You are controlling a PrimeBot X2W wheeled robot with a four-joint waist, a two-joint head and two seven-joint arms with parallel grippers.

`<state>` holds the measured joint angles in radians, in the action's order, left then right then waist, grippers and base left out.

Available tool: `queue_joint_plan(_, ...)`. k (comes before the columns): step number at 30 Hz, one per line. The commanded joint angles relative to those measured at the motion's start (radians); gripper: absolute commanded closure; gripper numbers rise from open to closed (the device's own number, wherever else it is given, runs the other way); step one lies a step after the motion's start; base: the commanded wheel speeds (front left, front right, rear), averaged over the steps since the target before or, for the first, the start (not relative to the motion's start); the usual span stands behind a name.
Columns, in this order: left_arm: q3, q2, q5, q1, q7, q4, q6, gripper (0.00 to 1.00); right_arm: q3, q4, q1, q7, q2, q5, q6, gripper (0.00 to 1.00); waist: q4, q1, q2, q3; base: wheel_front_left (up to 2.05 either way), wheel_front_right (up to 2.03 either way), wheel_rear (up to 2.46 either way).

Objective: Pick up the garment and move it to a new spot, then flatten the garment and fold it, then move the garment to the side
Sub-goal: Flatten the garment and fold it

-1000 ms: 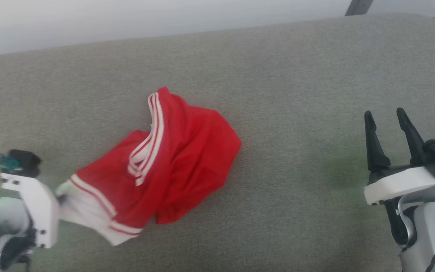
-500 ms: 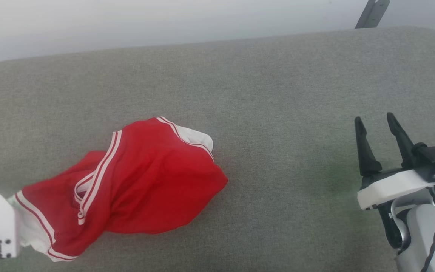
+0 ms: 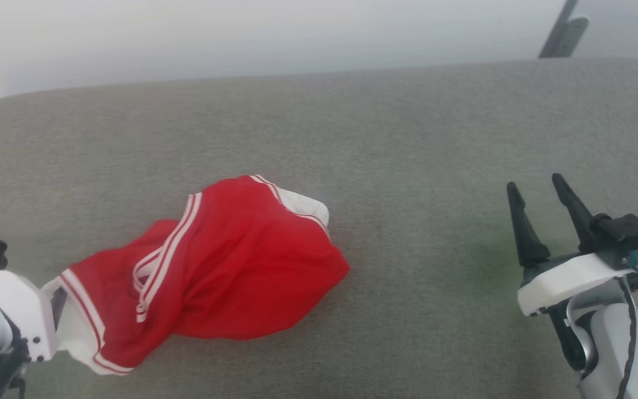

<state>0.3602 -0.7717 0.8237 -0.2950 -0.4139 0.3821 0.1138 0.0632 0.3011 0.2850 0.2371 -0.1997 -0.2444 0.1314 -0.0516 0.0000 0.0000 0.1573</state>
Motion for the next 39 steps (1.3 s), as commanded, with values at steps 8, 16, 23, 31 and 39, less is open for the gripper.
queue_joint_plan(8,-0.049,0.044,-0.016,0.031,0.197,-0.124,0.027,0.00,0.072,-0.008,-0.005,-0.047,-0.042,-0.020,-0.001,0.00,0.104,0.0000,0.0000,-0.052,0.00,0.00,0.00)
queue_joint_plan(16,-0.071,0.094,-0.067,0.109,0.387,-0.231,0.074,0.00,0.122,0.003,0.030,-0.078,-0.072,-0.045,-0.001,0.00,0.207,0.0000,0.0000,-0.077,0.00,0.00,0.00)
queue_joint_plan(23,-0.066,0.150,-0.100,0.182,0.520,-0.302,0.112,0.00,0.200,0.048,0.089,-0.156,-0.099,-0.098,-0.001,0.00,0.313,0.0000,0.0000,-0.081,0.00,0.00,0.00)
queue_joint_plan(31,-0.053,0.230,-0.105,0.231,0.617,-0.341,0.130,0.00,0.358,0.163,0.208,-0.386,-0.158,-0.215,-0.002,0.00,0.413,0.0000,0.0000,-0.050,0.00,0.00,0.00)
queue_joint_plan(39,-0.038,0.296,-0.099,0.211,0.653,-0.328,0.111,0.00,0.452,0.276,0.297,-0.587,-0.213,-0.296,-0.001,0.00,0.472,0.0000,0.0000,-0.008,0.00,0.00,0.00)
